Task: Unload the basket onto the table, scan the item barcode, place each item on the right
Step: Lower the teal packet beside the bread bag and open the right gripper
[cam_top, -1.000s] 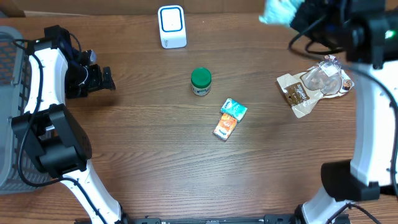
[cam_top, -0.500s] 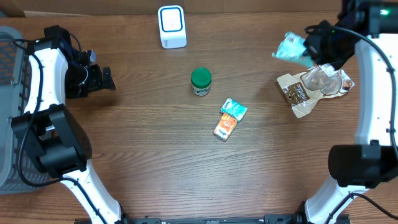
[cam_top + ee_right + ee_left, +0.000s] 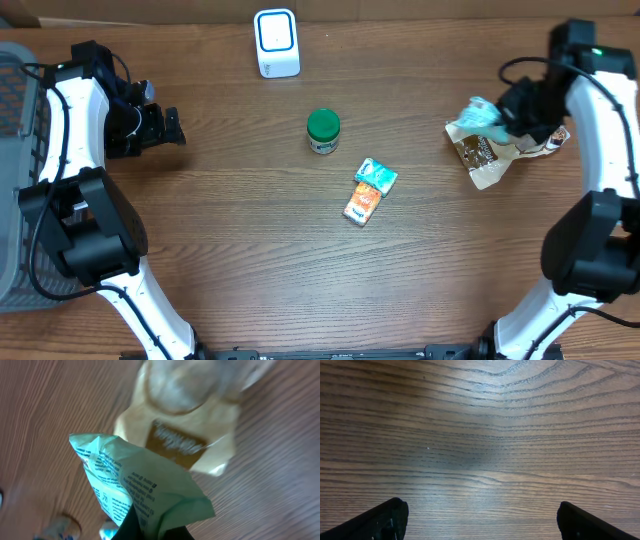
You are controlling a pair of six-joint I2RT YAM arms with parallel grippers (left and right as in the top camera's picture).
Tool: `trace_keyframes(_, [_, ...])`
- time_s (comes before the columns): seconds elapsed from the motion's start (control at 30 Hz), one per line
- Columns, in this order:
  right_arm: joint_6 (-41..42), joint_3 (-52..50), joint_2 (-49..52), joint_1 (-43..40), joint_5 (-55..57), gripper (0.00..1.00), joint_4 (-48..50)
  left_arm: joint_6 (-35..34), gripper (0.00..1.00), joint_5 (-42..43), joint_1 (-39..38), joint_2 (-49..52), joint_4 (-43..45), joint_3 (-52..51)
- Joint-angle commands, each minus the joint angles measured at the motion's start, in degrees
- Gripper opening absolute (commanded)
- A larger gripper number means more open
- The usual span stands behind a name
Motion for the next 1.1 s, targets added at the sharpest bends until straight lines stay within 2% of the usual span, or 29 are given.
trace_keyframes(0.0, [0.5,-0.1,-0.8,-4.0,-0.1,0.04,0.8,0.1,0.99,0.0,-0.1,-0.8,0.0,0.5])
trace_keyframes(0.17, [0.5,-0.2,-0.8,-7.8,1.1,0.04,1.1,0.1,1.0,0.0,-0.1,-0.8,0.0,0.5])
trace_keyframes(0.5, [0.4,-0.3,-0.7,-8.1,5.8,0.04,2.7,0.1,1.0,0.0,-0.1,-0.8,0.0,0.5])
trace_keyframes(0.73, [0.0,-5.4,-0.7,-8.0,4.5,0.04,8.7,0.1,1.0,0.0,-0.1,-0.8,0.0,0.5])
trace_keyframes(0.9, [-1.1,-9.6,-0.7,-8.0,4.5,0.14,12.4,0.1,1.0,0.0,-0.1,-0.8,0.0,0.5])
trace_keyframes(1.07, [-1.5,-10.2,-0.7,-8.0,4.4,0.36,12.9,0.1,1.0,0.0,-0.1,-0.8,0.0,0.5])
